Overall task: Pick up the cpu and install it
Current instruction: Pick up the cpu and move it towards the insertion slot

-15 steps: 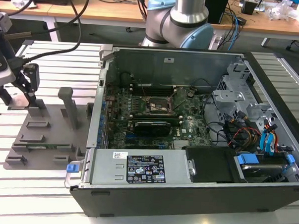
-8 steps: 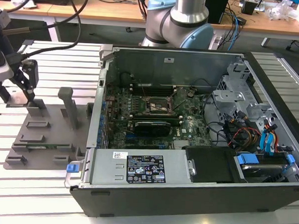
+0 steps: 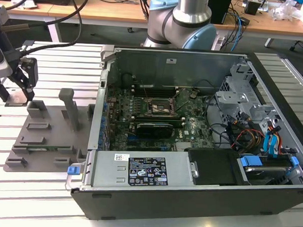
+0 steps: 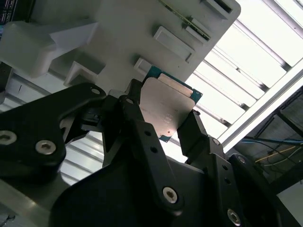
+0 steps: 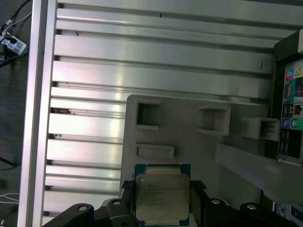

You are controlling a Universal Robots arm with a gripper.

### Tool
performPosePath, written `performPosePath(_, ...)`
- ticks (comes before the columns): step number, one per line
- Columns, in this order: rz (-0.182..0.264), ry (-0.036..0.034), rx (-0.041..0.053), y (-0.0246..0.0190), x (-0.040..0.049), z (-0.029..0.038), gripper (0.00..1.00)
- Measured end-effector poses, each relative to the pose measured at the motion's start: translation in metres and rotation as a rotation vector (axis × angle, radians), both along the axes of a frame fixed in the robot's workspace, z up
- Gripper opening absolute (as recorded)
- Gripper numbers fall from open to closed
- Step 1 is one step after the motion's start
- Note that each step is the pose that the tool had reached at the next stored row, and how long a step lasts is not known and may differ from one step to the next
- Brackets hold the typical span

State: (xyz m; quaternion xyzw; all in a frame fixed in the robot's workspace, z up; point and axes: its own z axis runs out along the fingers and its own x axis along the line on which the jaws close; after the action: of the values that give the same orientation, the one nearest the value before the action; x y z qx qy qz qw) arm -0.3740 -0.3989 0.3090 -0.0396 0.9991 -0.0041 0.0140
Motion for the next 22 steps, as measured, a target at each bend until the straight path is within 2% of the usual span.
performPosePath(6, 0.0, 0.0, 0.0, 0.0013, 0.0, 0.0076, 0.55)
performPosePath(10, 0.0, 0.0, 0.0, 0.0027, 0.0, 0.0162, 0.55)
performPosePath(17, 0.0, 0.0, 0.0, 0.0093, 0.0, 0.0285, 0.55)
performPosePath(19, 0.0, 0.0, 0.0, 0.0126, 0.0, 0.0374, 0.55)
performPosePath(20, 0.0, 0.0, 0.0, 0.0157, 0.0, 0.048, 0.55)
performPosePath(22, 0.0, 0.0001, 0.0, 0.0181, 0.0, 0.0573, 0.55)
